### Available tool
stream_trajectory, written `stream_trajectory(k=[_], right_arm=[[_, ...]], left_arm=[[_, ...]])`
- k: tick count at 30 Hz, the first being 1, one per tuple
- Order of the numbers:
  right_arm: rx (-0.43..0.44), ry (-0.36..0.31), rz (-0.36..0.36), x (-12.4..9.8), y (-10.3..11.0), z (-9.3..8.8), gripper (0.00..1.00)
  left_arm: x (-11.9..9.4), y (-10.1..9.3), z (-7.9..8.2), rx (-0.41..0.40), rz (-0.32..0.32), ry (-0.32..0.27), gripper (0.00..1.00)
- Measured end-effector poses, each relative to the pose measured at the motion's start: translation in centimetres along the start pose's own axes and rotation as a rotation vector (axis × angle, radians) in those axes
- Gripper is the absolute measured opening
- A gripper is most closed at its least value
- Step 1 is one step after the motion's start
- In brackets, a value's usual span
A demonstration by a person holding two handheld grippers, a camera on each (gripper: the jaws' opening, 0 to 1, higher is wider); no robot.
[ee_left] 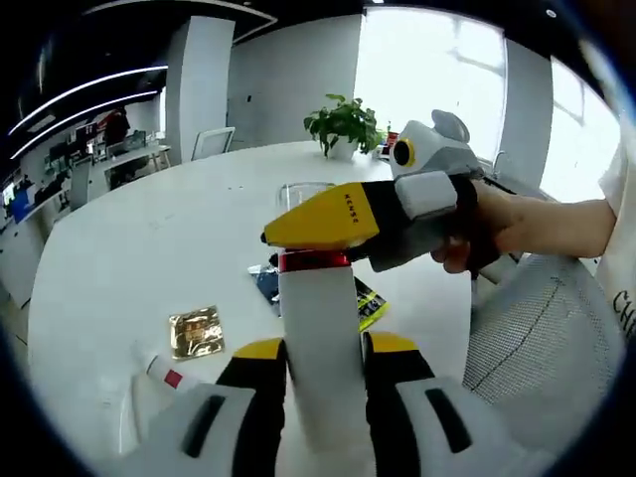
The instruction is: Arrange the skincare products in the storage area until every visible bottle or jar stands upright without overlapping.
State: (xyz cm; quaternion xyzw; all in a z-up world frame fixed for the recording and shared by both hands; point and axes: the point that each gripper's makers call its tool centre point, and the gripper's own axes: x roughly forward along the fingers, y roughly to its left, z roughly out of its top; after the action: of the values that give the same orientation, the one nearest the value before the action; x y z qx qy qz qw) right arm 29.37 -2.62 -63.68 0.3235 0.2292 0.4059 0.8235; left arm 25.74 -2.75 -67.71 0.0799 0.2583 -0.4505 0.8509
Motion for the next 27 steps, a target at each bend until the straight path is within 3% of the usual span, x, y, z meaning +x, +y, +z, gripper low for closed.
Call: stream_trajectory(k=[6,9,12,20,22,27], right_arm=[[-0.073,0.031,0.059,-0.5,1.1,0.0,0.27],[-0.115,0.056,0.079,-0.7,1.7,-0.2,0.27],[-0.153,0.079,0.110,-0.9,2.2,-0.3,0.27],[-0.274,0.135,0.273,-1.9,4.8,-0.7,0.27],[-0.306,0.120,0.331,-2.2,6.0,-0.6,0.27],[-0.326,0.162,0.392,-2.8,6.7,-0.8,0.27]], left_arm=[[-0.4,-0.7,0.7,-0.019,-0.094,-0.038,0.28],[-0.5,-1.3,0.8,-0.085,-0.163,-0.036,0.29],[-0.6,-1.7,0.9,-0.073,-0.201,-0.045,0.29],[-0.8,-3.8,1.7,-0.063,-0.328,-0.086,0.32],[-1.0,-4.3,1.8,-0.142,-0.376,-0.088,0.32],[-1.2,-5.3,2.2,-0.086,-0.426,-0.114,0.34]])
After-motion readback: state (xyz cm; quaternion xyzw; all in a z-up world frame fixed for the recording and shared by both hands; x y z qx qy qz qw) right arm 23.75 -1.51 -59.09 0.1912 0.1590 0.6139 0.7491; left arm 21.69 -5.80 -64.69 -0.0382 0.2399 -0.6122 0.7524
